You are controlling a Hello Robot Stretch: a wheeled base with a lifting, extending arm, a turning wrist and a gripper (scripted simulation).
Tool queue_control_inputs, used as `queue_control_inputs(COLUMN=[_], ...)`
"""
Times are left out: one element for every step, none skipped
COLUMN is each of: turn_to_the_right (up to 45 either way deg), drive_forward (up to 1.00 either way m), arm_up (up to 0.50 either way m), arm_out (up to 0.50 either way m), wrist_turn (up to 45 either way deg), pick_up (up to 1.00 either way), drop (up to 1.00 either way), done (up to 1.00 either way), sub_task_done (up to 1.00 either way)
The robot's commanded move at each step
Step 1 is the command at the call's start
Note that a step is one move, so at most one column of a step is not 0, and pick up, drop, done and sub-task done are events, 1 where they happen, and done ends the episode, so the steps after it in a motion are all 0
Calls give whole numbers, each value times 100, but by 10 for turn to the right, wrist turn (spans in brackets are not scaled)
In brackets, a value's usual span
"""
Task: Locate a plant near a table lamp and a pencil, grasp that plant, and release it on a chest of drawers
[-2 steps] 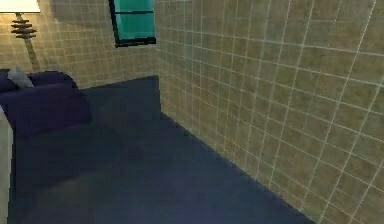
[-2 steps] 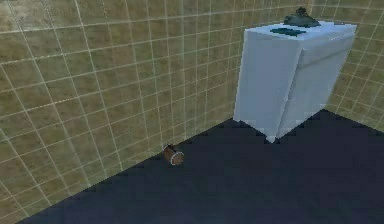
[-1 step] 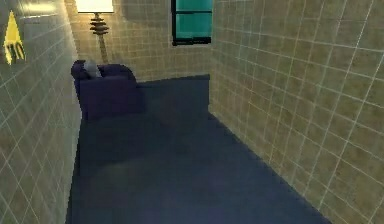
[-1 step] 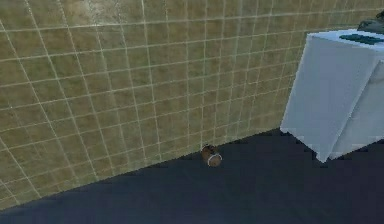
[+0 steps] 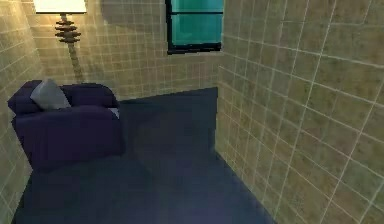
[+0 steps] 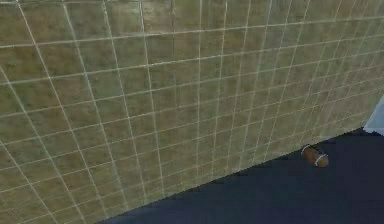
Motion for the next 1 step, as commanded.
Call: queue_control_inputs(turn_to_the_right=[0], drive_forward=[100], arm_up=[0], arm_out=[0], wrist_turn=[0], pick_up=[0], drop=[0], done=[0], sub_task_done=[0])
